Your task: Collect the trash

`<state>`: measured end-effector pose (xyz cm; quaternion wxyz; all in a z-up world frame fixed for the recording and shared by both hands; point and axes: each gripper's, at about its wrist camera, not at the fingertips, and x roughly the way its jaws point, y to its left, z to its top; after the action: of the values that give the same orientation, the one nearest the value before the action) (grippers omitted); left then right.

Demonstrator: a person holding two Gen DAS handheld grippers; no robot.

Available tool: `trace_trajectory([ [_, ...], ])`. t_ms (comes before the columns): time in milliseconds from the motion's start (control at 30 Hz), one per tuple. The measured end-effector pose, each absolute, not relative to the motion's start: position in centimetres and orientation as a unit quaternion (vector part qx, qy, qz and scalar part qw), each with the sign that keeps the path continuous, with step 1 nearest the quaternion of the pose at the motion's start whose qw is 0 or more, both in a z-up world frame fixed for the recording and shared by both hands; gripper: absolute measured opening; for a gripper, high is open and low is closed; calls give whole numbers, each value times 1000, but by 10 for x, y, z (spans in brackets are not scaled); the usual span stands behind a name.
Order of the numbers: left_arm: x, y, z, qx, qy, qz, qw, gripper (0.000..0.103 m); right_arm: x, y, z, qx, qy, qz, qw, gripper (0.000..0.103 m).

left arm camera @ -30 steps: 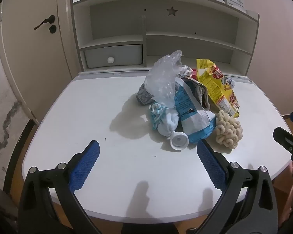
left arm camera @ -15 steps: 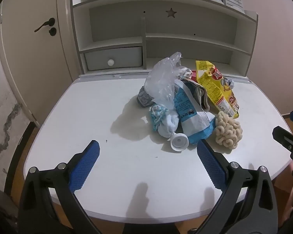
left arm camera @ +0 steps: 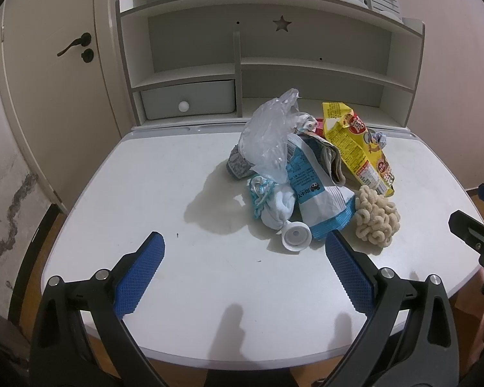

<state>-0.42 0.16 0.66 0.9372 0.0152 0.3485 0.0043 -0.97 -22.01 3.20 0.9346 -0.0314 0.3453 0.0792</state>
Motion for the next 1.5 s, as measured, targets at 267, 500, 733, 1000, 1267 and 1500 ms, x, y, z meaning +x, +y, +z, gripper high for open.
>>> trace_trajectory([
  [267, -4, 2, 7, 15, 348, 4, 937, 97, -11, -218, 34, -32, 345, 81, 934, 97],
  [500, -4, 1, 7, 15, 348, 5, 937, 97, -11, -218, 34, -32, 345, 82, 935, 97],
  [733, -4, 1, 7, 14, 348, 5, 937, 97, -13, -215, 34, -33, 346, 85, 934, 97],
  [1000, -4, 1, 7, 15, 348, 6, 937, 97, -13, -215, 33, -32, 347, 88, 933, 97],
  [1267, -4, 1, 7, 15, 348, 5, 937, 97, -13, -214, 33, -32, 347, 89, 933, 97],
  [1500, -4, 0, 7, 15, 348, 5, 937, 97, -14, -214, 33, -32, 347, 90, 933, 97],
])
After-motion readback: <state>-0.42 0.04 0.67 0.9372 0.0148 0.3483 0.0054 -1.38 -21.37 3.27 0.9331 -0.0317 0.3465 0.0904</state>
